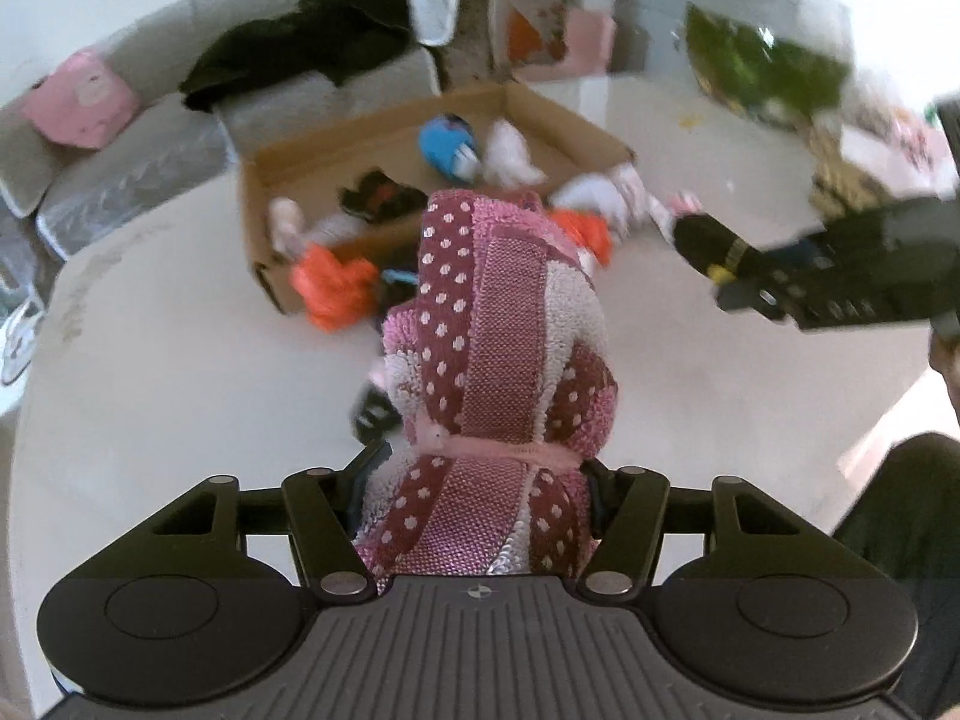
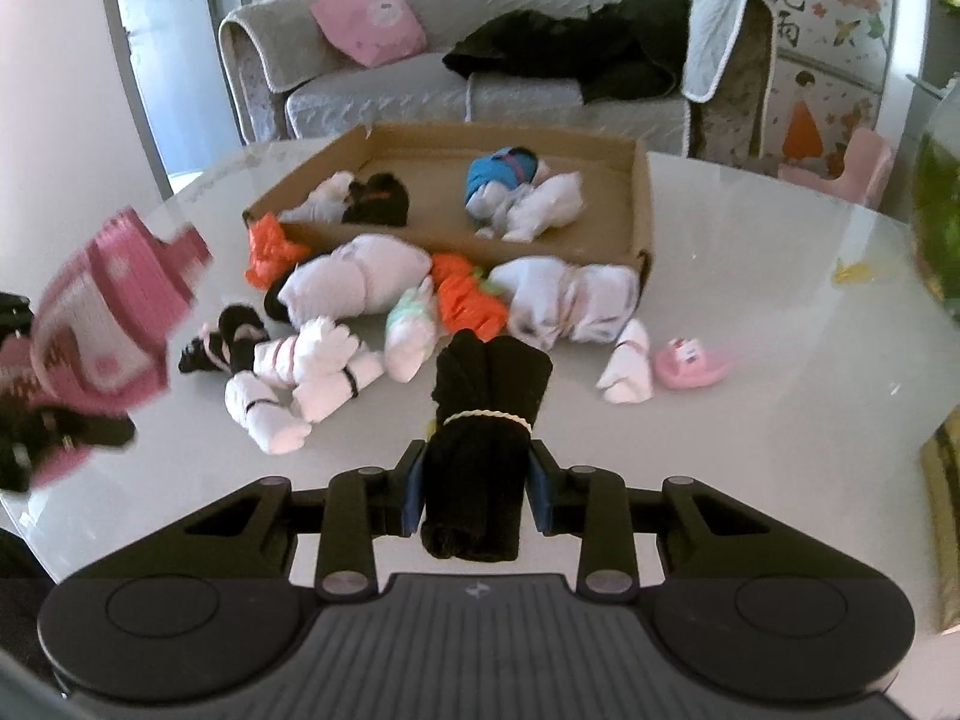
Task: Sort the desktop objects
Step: 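Carry the towel bundle and black sock toward the cardboard box with both tools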
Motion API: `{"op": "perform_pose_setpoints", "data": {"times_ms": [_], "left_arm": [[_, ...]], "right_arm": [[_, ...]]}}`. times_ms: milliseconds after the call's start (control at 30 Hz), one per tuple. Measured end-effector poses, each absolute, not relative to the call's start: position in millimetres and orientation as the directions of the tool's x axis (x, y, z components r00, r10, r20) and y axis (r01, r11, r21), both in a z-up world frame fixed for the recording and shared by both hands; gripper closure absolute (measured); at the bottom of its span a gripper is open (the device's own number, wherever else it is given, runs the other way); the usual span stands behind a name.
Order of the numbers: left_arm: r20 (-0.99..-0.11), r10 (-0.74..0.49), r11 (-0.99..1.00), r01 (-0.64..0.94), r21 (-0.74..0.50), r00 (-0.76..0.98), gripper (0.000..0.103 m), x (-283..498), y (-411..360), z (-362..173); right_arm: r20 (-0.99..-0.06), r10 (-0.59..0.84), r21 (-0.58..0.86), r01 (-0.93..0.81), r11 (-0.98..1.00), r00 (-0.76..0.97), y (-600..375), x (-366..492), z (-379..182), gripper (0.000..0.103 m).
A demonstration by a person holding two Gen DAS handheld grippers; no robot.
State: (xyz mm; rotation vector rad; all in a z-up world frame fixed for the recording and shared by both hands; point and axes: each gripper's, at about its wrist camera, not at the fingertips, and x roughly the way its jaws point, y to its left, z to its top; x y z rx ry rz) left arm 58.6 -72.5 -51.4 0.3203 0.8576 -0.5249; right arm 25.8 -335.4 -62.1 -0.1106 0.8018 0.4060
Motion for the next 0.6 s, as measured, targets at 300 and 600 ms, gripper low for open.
{"op": "perform_pose_setpoints", "data": {"times_ms": [300,600], "left_arm": [[-0.742,-0.288,0.874,0.483,0.055,0.605,0.036,93.2,-54.6,8.8],[-0.711,-0.278,0.886,0.458,0.071,0.647,0.036,140.0,-69.3,53.8]], "right_arm": [[-0.682,0.337,0.061,-0.409,0.91,0.649,-353.6,40.7,-21.3,0.072],[-0.631,0.346,0.033,-0.422,0.906,0.694,-352.9,86.7,28.6,0.072]]}}
